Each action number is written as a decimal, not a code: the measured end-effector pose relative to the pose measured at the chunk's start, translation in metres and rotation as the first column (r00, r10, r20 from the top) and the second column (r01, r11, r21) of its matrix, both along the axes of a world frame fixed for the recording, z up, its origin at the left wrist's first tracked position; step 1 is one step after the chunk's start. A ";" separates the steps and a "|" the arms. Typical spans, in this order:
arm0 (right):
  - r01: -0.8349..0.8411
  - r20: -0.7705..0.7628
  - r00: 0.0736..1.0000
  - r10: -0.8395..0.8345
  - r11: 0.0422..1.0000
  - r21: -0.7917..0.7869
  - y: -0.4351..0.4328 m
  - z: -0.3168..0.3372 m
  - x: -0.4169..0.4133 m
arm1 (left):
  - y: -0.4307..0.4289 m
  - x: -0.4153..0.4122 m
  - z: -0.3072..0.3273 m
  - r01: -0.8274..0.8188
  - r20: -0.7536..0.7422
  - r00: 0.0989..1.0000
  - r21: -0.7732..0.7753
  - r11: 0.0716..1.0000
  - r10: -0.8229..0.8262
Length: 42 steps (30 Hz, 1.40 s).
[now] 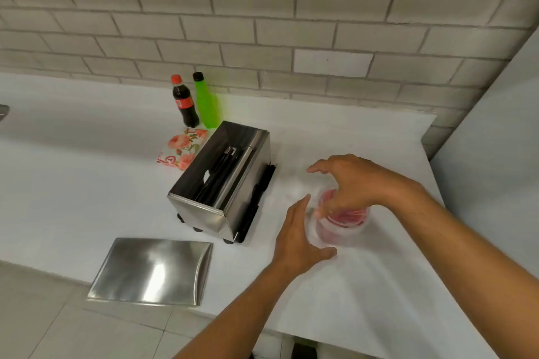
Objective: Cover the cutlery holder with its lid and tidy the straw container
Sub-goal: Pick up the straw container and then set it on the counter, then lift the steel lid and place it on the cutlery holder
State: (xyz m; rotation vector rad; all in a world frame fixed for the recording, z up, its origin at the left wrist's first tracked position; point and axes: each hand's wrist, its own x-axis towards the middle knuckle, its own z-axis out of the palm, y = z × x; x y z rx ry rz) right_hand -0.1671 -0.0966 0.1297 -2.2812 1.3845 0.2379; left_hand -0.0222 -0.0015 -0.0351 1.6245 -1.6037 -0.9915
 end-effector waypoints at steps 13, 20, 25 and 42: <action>0.004 0.310 0.948 -0.074 0.976 0.219 0.088 -0.041 0.066 | 0.093 0.099 0.001 0.167 0.287 0.948 -0.068 0.984 -0.141; 0.163 0.398 0.884 -0.243 0.961 0.224 0.141 -0.096 0.119 | 0.144 0.201 0.002 -0.036 0.278 0.957 -0.175 0.984 0.084; 0.258 0.398 0.848 -0.351 0.928 0.268 0.167 -0.131 0.161 | 0.162 0.277 0.004 -0.298 0.322 0.880 -0.200 0.933 0.350; 0.289 0.223 0.927 -0.301 0.954 0.086 0.187 -0.148 0.233 | 0.162 0.344 -0.011 -0.757 0.025 0.652 0.083 0.649 0.758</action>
